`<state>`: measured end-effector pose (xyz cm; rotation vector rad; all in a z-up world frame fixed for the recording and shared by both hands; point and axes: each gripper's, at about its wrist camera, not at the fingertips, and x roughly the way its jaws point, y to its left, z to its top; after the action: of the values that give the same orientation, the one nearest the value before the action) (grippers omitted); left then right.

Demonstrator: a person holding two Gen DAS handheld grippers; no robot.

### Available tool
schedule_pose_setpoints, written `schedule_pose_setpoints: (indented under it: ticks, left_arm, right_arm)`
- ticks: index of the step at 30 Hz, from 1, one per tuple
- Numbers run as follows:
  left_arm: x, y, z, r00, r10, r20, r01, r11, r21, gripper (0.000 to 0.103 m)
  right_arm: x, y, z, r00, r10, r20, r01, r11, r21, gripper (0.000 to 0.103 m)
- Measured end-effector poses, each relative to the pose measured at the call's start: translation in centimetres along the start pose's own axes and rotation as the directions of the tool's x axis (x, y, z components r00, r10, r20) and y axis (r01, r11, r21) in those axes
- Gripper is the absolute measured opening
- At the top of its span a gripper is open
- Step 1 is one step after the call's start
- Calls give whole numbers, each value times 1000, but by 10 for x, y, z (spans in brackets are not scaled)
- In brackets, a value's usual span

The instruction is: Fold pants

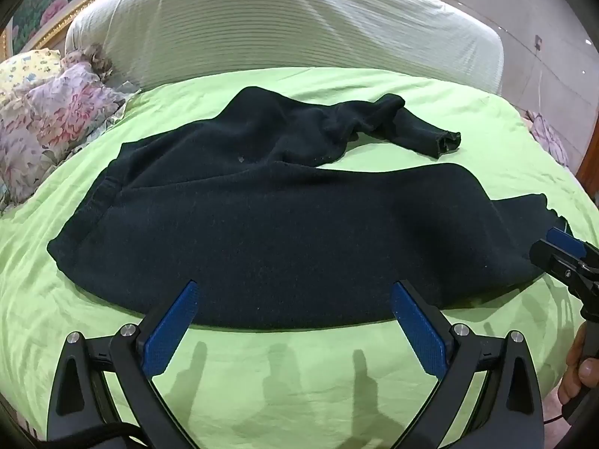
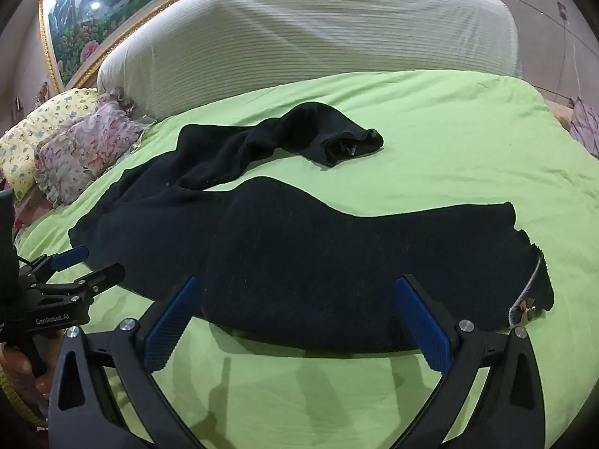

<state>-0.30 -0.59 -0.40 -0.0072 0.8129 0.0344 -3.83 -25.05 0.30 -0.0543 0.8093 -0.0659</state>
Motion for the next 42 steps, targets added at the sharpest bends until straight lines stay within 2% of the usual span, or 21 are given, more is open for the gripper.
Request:
schedule_pose_setpoints:
  ticks: [42]
  left_arm:
    - [0, -3, -1, 1000, -16, 3, 16, 1000, 7, 102]
  right_arm:
    - [-4, -5, 10, 1000, 1, 23, -1, 1000, 24, 103]
